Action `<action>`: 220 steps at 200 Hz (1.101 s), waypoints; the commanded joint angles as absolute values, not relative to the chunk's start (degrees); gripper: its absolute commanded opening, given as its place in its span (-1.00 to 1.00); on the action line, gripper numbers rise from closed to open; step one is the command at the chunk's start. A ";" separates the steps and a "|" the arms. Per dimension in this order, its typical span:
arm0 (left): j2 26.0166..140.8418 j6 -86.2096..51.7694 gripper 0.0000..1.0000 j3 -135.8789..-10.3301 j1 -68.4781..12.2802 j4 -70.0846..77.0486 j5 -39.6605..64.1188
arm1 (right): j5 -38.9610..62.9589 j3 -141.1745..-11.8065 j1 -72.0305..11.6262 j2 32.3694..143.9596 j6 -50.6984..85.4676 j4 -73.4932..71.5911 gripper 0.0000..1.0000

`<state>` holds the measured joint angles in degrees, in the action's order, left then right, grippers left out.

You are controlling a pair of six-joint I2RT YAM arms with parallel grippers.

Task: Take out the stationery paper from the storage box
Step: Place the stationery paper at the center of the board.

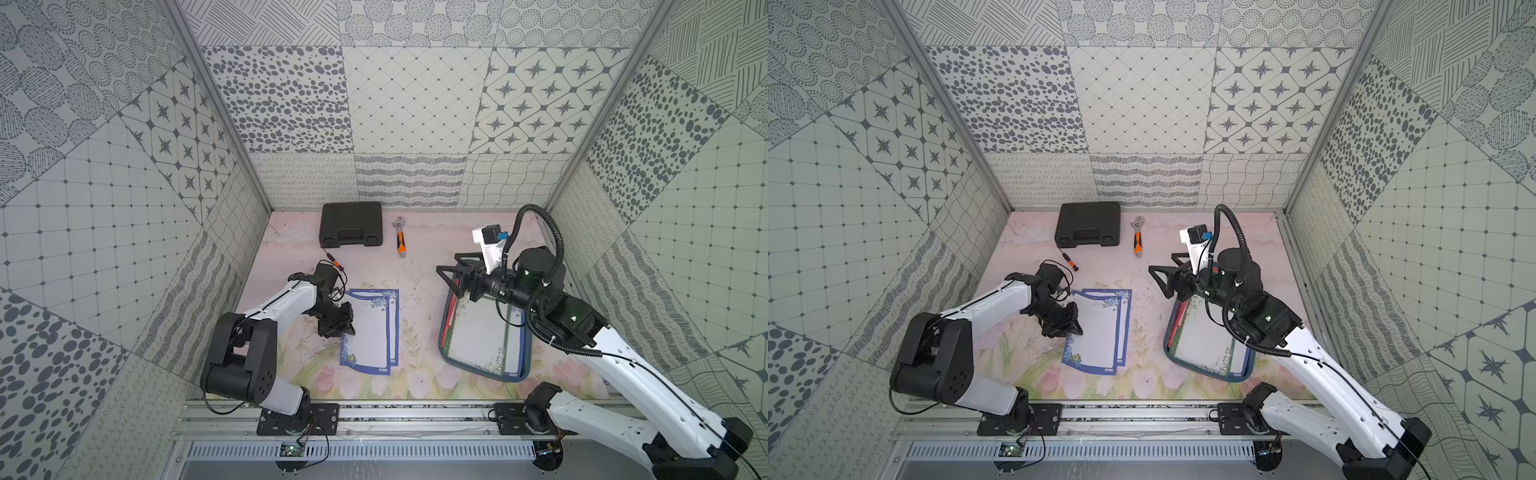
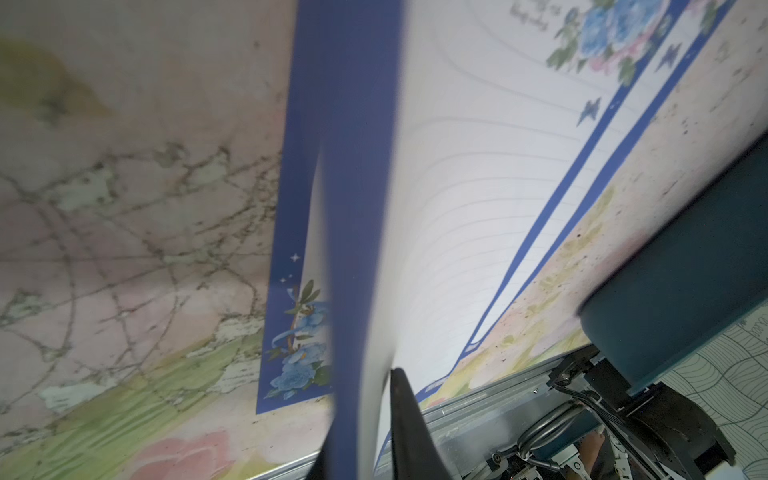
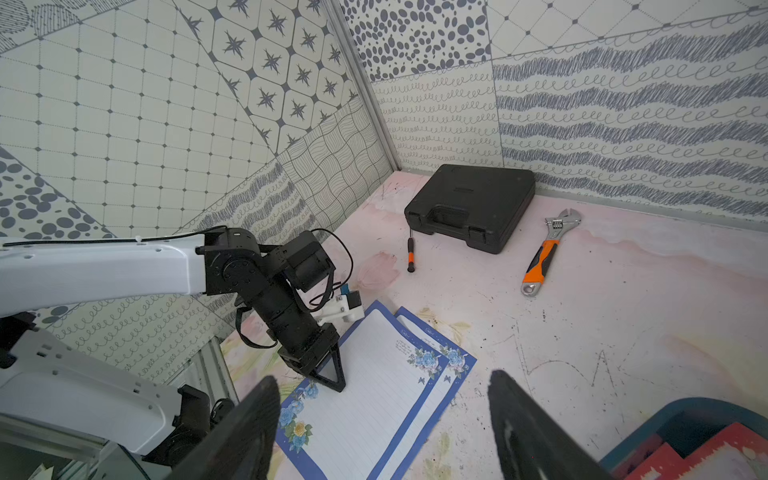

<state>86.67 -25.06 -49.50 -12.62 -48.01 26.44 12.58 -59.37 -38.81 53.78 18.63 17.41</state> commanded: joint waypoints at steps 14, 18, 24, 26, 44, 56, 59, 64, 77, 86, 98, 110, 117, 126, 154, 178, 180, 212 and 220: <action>87.90 -23.65 -0.58 -50.60 -12.40 -52.15 20.40 | 10.86 -58.94 -38.84 52.32 17.95 16.47 0.60; 87.72 -23.72 -0.54 -50.69 -12.48 -52.25 19.71 | 10.68 -58.85 -38.90 52.19 17.97 16.60 0.61; 87.55 -23.88 -0.48 -50.79 -12.42 -52.53 18.50 | 10.33 -58.77 -38.86 52.05 17.85 16.74 0.61; 87.48 -23.97 -0.46 -50.91 -12.40 -52.64 18.14 | 10.21 -58.79 -38.81 51.99 17.84 16.84 0.61; 86.73 -24.49 -0.28 -51.08 -12.45 -53.04 15.66 | 8.77 -58.93 -38.83 52.19 17.60 18.01 0.61; 86.30 -24.95 -0.19 -51.17 -12.42 -52.91 14.49 | 7.86 -59.27 -38.83 52.50 17.25 19.06 0.62; 86.17 -25.04 -0.17 -51.23 -12.40 -52.91 14.24 | 7.63 -59.43 -38.77 52.60 17.23 19.21 0.62; 86.01 -25.20 -0.15 -51.40 -12.40 -53.02 13.93 | 7.31 -59.65 -38.82 52.79 17.10 19.76 0.62; 85.45 -25.62 -0.10 -51.97 -12.41 -53.46 12.86 | 6.58 -60.40 -38.76 53.22 16.76 21.13 0.62; 84.85 -25.90 -0.07 -52.53 -12.41 -53.87 11.51 | 5.63 -61.06 -38.80 53.61 16.62 22.28 0.62; 83.93 -26.17 -0.04 -53.35 -12.39 -54.57 9.39 | 3.98 -61.90 -38.83 54.02 16.40 24.17 0.62; 82.77 -26.32 -0.02 -54.32 -12.40 -55.44 6.84 | 1.84 -62.48 -38.72 54.23 16.21 26.10 0.62; 82.20 -26.41 -0.01 -54.92 -12.39 -55.87 5.40 | 0.51 -62.65 -38.68 54.13 16.13 27.02 0.63; 81.47 -26.37 0.00 -55.71 -12.42 -56.49 3.84 | -1.08 -62.75 -38.67 54.01 16.09 27.95 0.62; 79.70 -26.28 0.02 -58.19 -12.41 -57.95 0.01 | -6.12 -63.79 -38.01 53.39 16.14 32.28 0.62; 76.69 -26.21 0.01 -60.82 -12.39 -58.56 -2.69 | -11.47 -64.94 -36.97 53.23 16.94 37.08 0.61; 76.34 -26.20 0.01 -60.91 -12.41 -58.48 -2.98 | -11.85 -65.01 -36.86 53.23 17.11 37.51 0.60; 71.07 -25.61 0.00 -63.77 -12.41 -55.98 -6.48 | -14.36 -66.39 -34.01 54.11 19.51 44.21 0.54; 69.97 -25.45 -0.01 -64.41 -12.41 -55.20 -6.78 | -14.50 -66.54 -32.97 54.37 20.30 45.88 0.53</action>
<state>74.56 -25.52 -61.25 -12.60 -54.98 1.13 -10.72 -64.45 -34.98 54.17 17.87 39.77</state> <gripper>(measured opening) 0.500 0.774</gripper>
